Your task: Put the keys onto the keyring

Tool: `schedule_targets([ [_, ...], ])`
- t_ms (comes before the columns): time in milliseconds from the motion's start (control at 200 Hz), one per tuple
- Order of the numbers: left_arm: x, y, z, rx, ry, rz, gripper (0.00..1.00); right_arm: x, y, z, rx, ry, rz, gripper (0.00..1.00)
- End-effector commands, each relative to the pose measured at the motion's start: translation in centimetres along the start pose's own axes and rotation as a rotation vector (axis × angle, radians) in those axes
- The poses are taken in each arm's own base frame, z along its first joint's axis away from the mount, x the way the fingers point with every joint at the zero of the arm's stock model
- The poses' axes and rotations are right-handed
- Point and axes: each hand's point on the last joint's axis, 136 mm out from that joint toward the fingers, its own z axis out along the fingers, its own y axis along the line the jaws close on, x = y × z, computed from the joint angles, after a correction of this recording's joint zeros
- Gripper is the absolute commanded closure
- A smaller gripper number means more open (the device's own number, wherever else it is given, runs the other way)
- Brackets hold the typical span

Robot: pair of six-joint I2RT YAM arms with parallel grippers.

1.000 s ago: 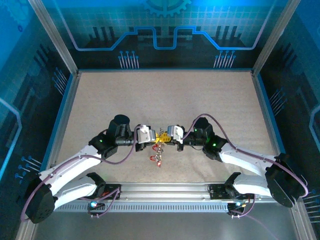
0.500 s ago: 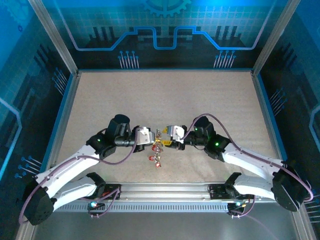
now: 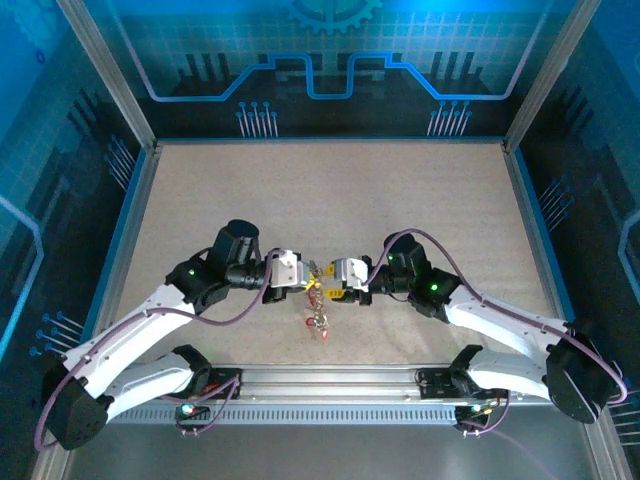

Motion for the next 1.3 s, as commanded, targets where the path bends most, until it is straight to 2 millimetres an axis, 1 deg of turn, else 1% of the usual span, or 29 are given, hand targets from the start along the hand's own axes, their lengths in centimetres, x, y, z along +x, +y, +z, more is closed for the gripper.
schedule_targets([
  [0,-2.3,-0.4,-0.5,0.043,-0.058,0.051,1.0,-2.0,0.2,-0.3,-0.013,-0.06,-0.021,0.65],
  [65,-2.4,-0.4,-0.4,0.044,-0.053,0.049,1.0,-1.9,0.3,-0.2,-0.016,-0.058,-0.022,0.7],
  [180,-2.3,-0.5,-0.3,0.051,-0.045,0.055,1.0,-1.9,0.4,0.0,-0.014,-0.054,-0.024,0.73],
  [405,-2.5,-0.9,0.0,0.081,-0.021,0.057,1.0,-2.0,1.1,0.4,-0.037,-0.049,-0.03,0.74],
  [495,-2.3,-1.1,0.2,0.087,-0.002,0.065,1.0,-2.0,1.1,0.5,-0.03,-0.05,-0.029,0.74],
  [680,-2.0,-1.1,0.8,0.089,0.042,0.095,1.0,-1.6,0.6,0.7,-0.002,-0.027,-0.012,0.89],
  [705,-2.1,-1.1,0.8,0.091,0.043,0.094,1.0,-1.5,0.6,0.7,0.0,-0.024,-0.012,0.93],
  [740,-2.3,-1.1,0.7,0.093,0.042,0.09,1.0,-1.3,0.6,0.8,-0.004,-0.016,-0.016,1.0],
  [785,-2.6,-1.0,0.5,0.085,0.035,0.088,1.0,-1.1,0.7,0.8,-0.007,-0.003,-0.019,1.0],
  [805,-2.7,-0.9,0.4,0.078,0.033,0.084,0.94,-1.1,0.6,0.8,-0.006,-0.002,-0.02,1.0],
  [825,-2.8,-0.8,0.3,0.07,0.031,0.08,0.85,-1.1,0.6,0.7,-0.003,-0.004,-0.021,1.0],
  [835,-2.9,-0.8,0.2,0.064,0.029,0.078,0.81,-1.2,0.6,0.7,0.001,-0.007,-0.021,1.0],
  [860,-2.9,-0.7,0.1,0.054,0.029,0.072,0.74,-1.4,0.5,0.6,0.009,-0.018,-0.021,1.0],
  [895,-2.8,-0.8,-0.2,0.044,0.027,0.07,0.71,-1.8,0.4,0.4,0.024,-0.044,-0.022,1.0],
  [921,-2.8,-1.0,-0.4,0.039,0.024,0.072,0.7,-2.1,0.4,0.2,0.03,-0.06,-0.024,1.0],
  [941,-2.7,-1.1,-0.6,0.031,0.023,0.072,0.69,-2.7,0.2,-0.1,0.043,-0.091,-0.036,1.0],
  [1051,-2.0,-1.9,-1.4,0.006,0.013,0.066,0.69,-4.9,-0.2,-1.2,0.089,-0.184,-0.055,1.0],
  [1141,-2.2,-2.0,-1.9,-0.023,-0.01,0.067,0.67,-6.7,-0.6,-2.2,0.118,-0.262,-0.064,1.0],
  [1221,-2.6,-1.8,-2.2,-0.048,-0.034,0.072,0.66,-7.5,-0.4,-2.7,0.113,-0.314,-0.074,1.0],
  [1291,-2.9,-1.4,-2.1,-0.07,-0.055,0.074,0.67,-7.7,-0.1,-2.7,0.094,-0.33,-0.095,1.0],
])
